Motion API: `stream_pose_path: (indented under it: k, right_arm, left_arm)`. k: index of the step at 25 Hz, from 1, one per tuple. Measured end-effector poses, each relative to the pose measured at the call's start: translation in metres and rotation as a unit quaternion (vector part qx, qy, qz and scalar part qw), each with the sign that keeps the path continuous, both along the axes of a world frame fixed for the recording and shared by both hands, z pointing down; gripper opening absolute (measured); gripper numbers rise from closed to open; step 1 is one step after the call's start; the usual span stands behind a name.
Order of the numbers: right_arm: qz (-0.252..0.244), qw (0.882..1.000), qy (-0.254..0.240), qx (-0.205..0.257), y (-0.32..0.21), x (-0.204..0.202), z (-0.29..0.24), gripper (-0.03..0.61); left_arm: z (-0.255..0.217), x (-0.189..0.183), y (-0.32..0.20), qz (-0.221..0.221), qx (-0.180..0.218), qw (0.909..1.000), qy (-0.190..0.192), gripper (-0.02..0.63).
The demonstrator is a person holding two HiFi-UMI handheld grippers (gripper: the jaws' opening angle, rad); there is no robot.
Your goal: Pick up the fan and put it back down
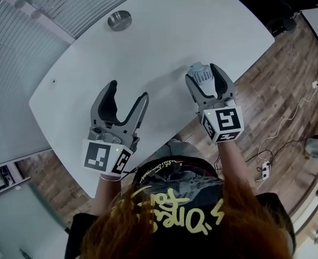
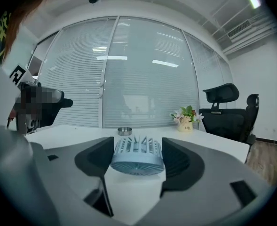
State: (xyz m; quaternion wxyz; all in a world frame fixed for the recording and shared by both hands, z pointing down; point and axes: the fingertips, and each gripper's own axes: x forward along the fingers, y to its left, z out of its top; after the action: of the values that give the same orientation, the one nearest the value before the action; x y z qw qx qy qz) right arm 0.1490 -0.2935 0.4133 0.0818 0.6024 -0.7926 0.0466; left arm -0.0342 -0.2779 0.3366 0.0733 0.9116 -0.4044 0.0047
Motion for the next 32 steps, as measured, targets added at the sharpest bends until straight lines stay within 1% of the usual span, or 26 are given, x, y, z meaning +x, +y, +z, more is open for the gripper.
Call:
stream_pose_path:
  k: [5, 13, 16, 20, 24, 28, 32]
  right_arm:
    - [-0.004, 1.0, -0.008, -0.013, -0.003, -0.006, 0.017, 0.319]
    - [-0.011, 1.0, -0.024, -0.006, -0.004, -0.014, 0.024, 0.319]
    - [-0.009, 1.0, -0.02, -0.008, -0.001, -0.015, 0.032, 0.319]
    - [-0.004, 1.0, -0.002, -0.017, -0.002, -0.013, 0.042, 0.319]
    - [-0.003, 0.999, 0.022, -0.044, -0.007, -0.012, 0.058, 0.319]
    - [-0.005, 0.996, 0.028, -0.083, -0.012, -0.005, 0.074, 0.321]
    - [-0.002, 0.994, 0.03, -0.108, -0.02, -0.005, 0.082, 0.321]
  left_arm:
    - [0.005, -0.011, 0.0, -0.012, -0.007, 0.9999, -0.006, 0.327]
    - [0.01, -0.011, -0.006, -0.013, -0.015, 0.9998, -0.01, 0.325]
    - [0.014, -0.01, -0.006, -0.009, -0.017, 0.9998, -0.011, 0.325]
    - [0.017, -0.006, -0.005, -0.005, -0.02, 0.9997, -0.01, 0.325]
    - [0.017, -0.004, -0.006, -0.004, -0.021, 0.9997, -0.008, 0.324]
    - [0.015, -0.001, -0.007, -0.006, -0.02, 0.9998, -0.007, 0.322]
    - [0.013, -0.005, -0.009, -0.009, -0.018, 0.9998, -0.006, 0.323]
